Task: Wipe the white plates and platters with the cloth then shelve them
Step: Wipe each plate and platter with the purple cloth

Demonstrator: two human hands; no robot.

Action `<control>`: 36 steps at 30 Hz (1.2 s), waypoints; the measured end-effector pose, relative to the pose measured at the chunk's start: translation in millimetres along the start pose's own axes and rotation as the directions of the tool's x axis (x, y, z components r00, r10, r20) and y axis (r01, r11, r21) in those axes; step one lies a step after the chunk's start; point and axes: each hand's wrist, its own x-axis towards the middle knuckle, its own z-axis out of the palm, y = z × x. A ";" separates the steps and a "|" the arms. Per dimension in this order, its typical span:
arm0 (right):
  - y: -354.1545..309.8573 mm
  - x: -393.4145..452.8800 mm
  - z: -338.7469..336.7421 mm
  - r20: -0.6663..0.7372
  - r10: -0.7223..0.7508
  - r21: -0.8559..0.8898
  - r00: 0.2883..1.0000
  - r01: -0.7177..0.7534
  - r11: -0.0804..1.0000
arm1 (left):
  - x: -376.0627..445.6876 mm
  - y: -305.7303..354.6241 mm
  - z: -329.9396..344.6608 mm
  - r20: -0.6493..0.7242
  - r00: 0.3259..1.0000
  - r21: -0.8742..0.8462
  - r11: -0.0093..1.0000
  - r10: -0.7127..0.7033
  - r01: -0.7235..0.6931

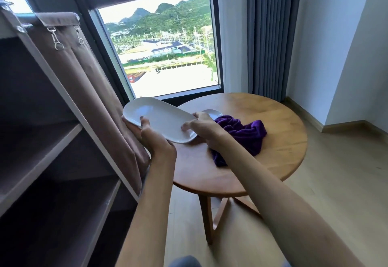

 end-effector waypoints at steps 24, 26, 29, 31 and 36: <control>-103.0 -36.9 271.1 0.323 -0.125 0.617 0.938 -0.108 0.780 | -42.1 229.1 -195.2 0.039 0.595 0.769 0.357 0.803 -0.531; -104.8 -47.0 288.7 0.350 -0.137 0.600 0.926 -0.110 0.793 | -45.4 237.9 -208.1 0.021 0.536 0.865 0.254 0.844 -0.433; -109.1 -55.9 313.9 0.388 -0.167 0.566 0.907 -0.091 0.820 | -47.6 249.8 -224.2 -0.061 0.498 0.937 0.221 0.865 -0.269; -111.6 -60.3 329.0 0.402 -0.192 0.510 0.895 -0.045 0.859 | -47.3 254.9 -234.1 -0.107 0.470 0.956 0.221 0.876 -0.195; -110.3 -60.3 359.5 0.458 -0.222 0.407 0.861 0.019 0.913 | -42.3 260.8 -247.3 -0.209 0.423 0.963 0.260 0.882 -0.066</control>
